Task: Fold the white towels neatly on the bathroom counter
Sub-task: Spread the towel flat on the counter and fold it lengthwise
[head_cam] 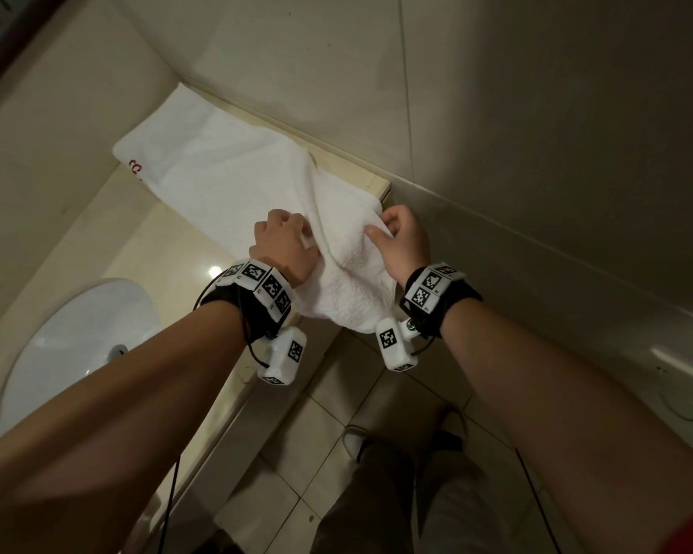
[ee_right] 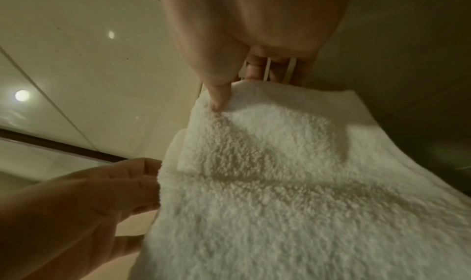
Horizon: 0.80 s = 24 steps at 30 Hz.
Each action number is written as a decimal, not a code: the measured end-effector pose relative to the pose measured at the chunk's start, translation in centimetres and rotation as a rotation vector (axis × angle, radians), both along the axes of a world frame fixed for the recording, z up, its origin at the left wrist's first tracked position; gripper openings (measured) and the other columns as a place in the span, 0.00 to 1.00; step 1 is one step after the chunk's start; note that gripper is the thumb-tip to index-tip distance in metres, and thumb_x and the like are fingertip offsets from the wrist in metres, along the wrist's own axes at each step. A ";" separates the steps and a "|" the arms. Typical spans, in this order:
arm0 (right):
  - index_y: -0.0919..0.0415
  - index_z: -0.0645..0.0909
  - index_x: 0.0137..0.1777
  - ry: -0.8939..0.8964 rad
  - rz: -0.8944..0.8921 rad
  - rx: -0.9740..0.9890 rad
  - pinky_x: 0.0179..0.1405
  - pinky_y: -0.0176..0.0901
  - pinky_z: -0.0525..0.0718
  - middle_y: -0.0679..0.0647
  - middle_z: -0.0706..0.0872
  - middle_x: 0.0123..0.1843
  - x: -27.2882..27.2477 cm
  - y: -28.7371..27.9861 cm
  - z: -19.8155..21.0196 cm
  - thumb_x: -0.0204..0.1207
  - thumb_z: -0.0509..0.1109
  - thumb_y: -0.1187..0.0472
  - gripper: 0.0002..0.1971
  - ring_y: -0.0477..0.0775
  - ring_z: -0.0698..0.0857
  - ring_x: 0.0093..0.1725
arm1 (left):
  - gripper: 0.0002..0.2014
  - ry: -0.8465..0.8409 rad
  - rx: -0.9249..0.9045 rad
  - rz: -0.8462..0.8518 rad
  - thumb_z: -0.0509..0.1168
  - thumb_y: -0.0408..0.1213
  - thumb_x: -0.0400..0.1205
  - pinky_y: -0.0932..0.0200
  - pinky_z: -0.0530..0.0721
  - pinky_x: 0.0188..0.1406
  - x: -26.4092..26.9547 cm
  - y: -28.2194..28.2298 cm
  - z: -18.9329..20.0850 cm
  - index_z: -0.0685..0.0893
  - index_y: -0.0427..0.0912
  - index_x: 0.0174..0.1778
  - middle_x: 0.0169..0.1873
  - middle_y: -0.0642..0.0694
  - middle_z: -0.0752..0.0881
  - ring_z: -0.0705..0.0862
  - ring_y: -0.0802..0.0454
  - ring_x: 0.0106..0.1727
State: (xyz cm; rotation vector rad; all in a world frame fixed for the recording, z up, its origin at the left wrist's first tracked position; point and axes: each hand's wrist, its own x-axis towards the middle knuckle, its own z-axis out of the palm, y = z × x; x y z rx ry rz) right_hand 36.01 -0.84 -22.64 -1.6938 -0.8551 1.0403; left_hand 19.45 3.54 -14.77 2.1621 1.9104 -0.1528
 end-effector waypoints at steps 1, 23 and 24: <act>0.60 0.77 0.48 -0.005 0.016 0.014 0.34 0.36 0.75 0.48 0.78 0.39 0.0 -0.1 0.2 0.75 0.73 0.56 0.10 0.44 0.75 0.34 | 0.15 0.002 -0.010 0.008 0.66 0.42 0.79 0.45 0.78 0.61 0.1 0.1 0.0 0.81 0.48 0.62 0.70 0.46 0.72 0.68 0.41 0.70; 0.58 0.73 0.72 0.211 0.076 -0.139 0.60 0.49 0.81 0.53 0.83 0.62 0.5 0.3 -0.2 0.78 0.70 0.64 0.23 0.53 0.83 0.59 | 0.16 -0.059 -0.080 -0.038 0.74 0.52 0.71 0.52 0.79 0.52 -0.5 -0.1 0.8 0.81 0.51 0.50 0.53 0.48 0.77 0.76 0.48 0.56; 0.59 0.73 0.72 0.211 0.065 -0.148 0.60 0.49 0.81 0.53 0.84 0.61 0.5 0.5 -0.2 0.77 0.71 0.63 0.23 0.54 0.83 0.59 | 0.17 -0.077 -0.110 -0.056 0.76 0.53 0.70 0.55 0.78 0.47 -0.6 -0.1 0.7 0.80 0.50 0.48 0.49 0.49 0.78 0.78 0.49 0.52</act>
